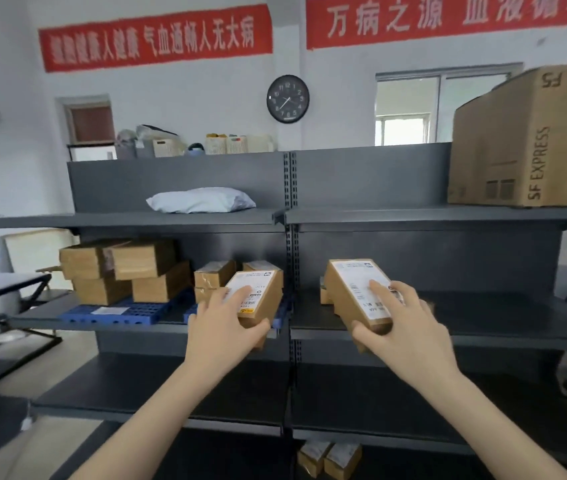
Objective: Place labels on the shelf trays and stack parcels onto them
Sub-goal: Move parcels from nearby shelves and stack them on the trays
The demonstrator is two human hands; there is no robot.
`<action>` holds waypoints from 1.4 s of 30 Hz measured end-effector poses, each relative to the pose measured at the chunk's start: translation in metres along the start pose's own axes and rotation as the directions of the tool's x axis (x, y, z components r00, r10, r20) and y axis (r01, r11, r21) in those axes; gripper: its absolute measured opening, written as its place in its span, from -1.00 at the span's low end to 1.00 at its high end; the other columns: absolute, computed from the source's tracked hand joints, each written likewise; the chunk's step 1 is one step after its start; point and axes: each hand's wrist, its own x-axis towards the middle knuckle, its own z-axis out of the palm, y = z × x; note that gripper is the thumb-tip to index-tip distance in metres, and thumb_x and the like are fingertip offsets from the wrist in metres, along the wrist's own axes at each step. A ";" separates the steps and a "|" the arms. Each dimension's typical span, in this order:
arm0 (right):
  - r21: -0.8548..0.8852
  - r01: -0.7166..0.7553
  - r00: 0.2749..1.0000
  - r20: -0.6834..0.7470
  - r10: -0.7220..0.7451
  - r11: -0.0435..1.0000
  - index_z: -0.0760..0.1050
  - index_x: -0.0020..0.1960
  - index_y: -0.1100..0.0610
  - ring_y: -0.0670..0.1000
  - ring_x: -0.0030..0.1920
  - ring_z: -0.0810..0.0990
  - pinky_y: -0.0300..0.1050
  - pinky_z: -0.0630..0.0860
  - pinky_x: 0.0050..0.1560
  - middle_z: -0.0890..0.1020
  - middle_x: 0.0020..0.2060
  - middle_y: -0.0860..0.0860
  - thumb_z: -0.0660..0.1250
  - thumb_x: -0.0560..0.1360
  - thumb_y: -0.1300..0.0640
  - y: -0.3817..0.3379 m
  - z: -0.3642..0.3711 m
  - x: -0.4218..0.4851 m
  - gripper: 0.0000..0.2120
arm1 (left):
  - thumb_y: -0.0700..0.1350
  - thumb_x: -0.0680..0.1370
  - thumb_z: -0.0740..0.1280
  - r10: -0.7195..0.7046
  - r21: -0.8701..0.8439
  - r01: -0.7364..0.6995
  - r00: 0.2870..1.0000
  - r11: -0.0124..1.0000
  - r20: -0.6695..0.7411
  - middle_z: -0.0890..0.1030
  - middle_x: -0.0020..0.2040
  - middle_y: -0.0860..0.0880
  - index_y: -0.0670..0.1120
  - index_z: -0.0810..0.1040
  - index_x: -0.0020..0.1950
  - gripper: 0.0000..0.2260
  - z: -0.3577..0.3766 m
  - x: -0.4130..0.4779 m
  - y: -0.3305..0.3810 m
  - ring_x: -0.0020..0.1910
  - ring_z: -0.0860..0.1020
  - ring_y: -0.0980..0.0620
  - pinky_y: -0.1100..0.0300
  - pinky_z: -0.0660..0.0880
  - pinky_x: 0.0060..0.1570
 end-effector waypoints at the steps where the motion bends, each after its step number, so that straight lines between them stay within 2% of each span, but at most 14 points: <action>1: 0.011 0.005 1.000 0.011 -0.005 1.000 0.15 0.47 -0.15 0.03 0.32 0.31 0.01 0.45 0.07 0.20 0.43 -0.08 0.17 0.38 -0.35 -0.014 0.013 0.017 -0.29 | 0.27 0.43 0.25 -0.011 0.018 0.011 1.000 1.000 0.004 0.31 0.43 -0.01 0.13 0.26 0.46 -0.38 -0.001 0.017 -0.012 0.30 0.34 -0.12 -0.05 0.33 0.23; 6: 0.004 0.007 0.997 0.081 -0.007 1.000 0.16 0.47 -0.10 0.08 0.27 0.35 -0.01 0.44 0.06 0.24 0.40 -0.02 0.16 0.38 -0.36 -0.072 0.089 0.112 -0.28 | 0.23 0.44 0.26 -0.056 0.069 0.053 0.998 0.996 0.042 0.35 0.39 -0.05 0.10 0.26 0.46 -0.39 0.012 0.111 -0.073 0.24 0.37 -0.14 -0.03 0.36 0.20; 12: -0.042 -0.099 0.970 0.218 0.106 0.994 0.25 0.43 0.00 0.17 0.24 0.38 0.03 0.42 0.08 0.34 0.31 0.09 0.20 0.39 -0.33 -0.127 0.184 0.222 -0.29 | 0.21 0.44 0.29 -0.156 0.074 0.147 0.979 0.986 0.135 0.36 0.37 -0.12 0.03 0.33 0.43 -0.40 0.046 0.229 -0.129 0.30 0.34 -0.20 -0.05 0.31 0.25; 16: -0.115 -0.194 0.951 0.224 0.215 0.974 0.27 0.43 0.07 0.22 0.30 0.34 0.03 0.41 0.12 0.31 0.39 0.15 0.20 0.42 -0.34 -0.151 0.237 0.278 -0.28 | 0.27 0.43 0.26 -0.196 0.168 0.175 0.973 0.970 0.119 0.38 0.35 -0.17 -0.03 0.40 0.35 -0.41 0.076 0.296 -0.149 0.30 0.34 -0.23 -0.03 0.30 0.23; 19: -0.174 -0.211 0.939 0.237 0.249 0.962 0.26 0.44 0.09 0.23 0.35 0.29 0.02 0.40 0.16 0.24 0.44 0.17 0.18 0.44 -0.35 -0.166 0.268 0.306 -0.26 | 0.31 0.42 0.24 -0.189 0.215 0.164 0.977 0.963 0.099 0.38 0.35 -0.17 -0.04 0.40 0.35 -0.37 0.102 0.331 -0.160 0.29 0.34 -0.23 -0.01 0.29 0.20; 22: -0.237 -0.208 0.920 0.283 0.272 0.949 0.24 0.46 0.10 0.25 0.40 0.22 0.07 0.38 0.23 0.14 0.49 0.17 0.17 0.44 -0.35 -0.176 0.290 0.321 -0.25 | 0.34 0.42 0.23 -0.218 0.250 0.176 0.964 0.952 0.154 0.35 0.38 -0.15 -0.03 0.39 0.37 -0.35 0.123 0.352 -0.167 0.33 0.31 -0.21 0.00 0.28 0.23; 29: -0.279 -0.201 0.919 0.278 0.280 0.939 0.24 0.46 0.10 0.23 0.41 0.21 0.06 0.41 0.20 0.13 0.50 0.14 0.18 0.45 -0.33 -0.174 0.312 0.327 -0.27 | 0.33 0.42 0.23 -0.206 0.265 0.145 0.954 0.953 0.219 0.31 0.42 -0.12 -0.03 0.39 0.38 -0.34 0.146 0.363 -0.183 0.35 0.28 -0.20 0.00 0.27 0.23; 34: -0.268 -0.193 0.913 0.302 0.272 0.944 0.16 0.49 0.06 0.23 0.44 0.16 0.09 0.43 0.21 0.10 0.52 0.10 0.18 0.45 -0.34 -0.164 0.314 0.328 -0.24 | 0.34 0.43 0.21 -0.174 0.232 0.111 0.946 0.966 0.274 0.20 0.49 -0.13 0.04 0.26 0.47 -0.31 0.149 0.363 -0.192 0.40 0.21 -0.21 -0.05 0.24 0.28; 38: -0.296 -0.148 0.915 0.321 0.244 0.944 0.10 0.52 -0.01 0.24 0.44 0.14 0.13 0.31 0.29 0.09 0.51 0.11 0.16 0.40 -0.41 -0.163 0.310 0.327 -0.18 | 0.41 0.41 0.17 -0.164 0.215 0.104 0.945 0.971 0.285 0.16 0.51 -0.13 0.08 0.13 0.51 -0.24 0.140 0.364 -0.193 0.45 0.15 -0.23 -0.10 0.20 0.31; 42: -0.297 -0.116 0.934 0.291 0.206 0.948 0.06 0.53 -0.01 0.26 0.46 0.11 0.18 0.19 0.37 0.09 0.51 0.15 0.12 0.35 -0.49 -0.167 0.306 0.324 -0.10 | 0.43 0.40 0.14 -0.121 0.171 0.078 0.958 0.982 0.260 0.17 0.51 -0.15 0.06 0.11 0.52 -0.21 0.131 0.360 -0.191 0.45 0.13 -0.23 -0.11 0.19 0.34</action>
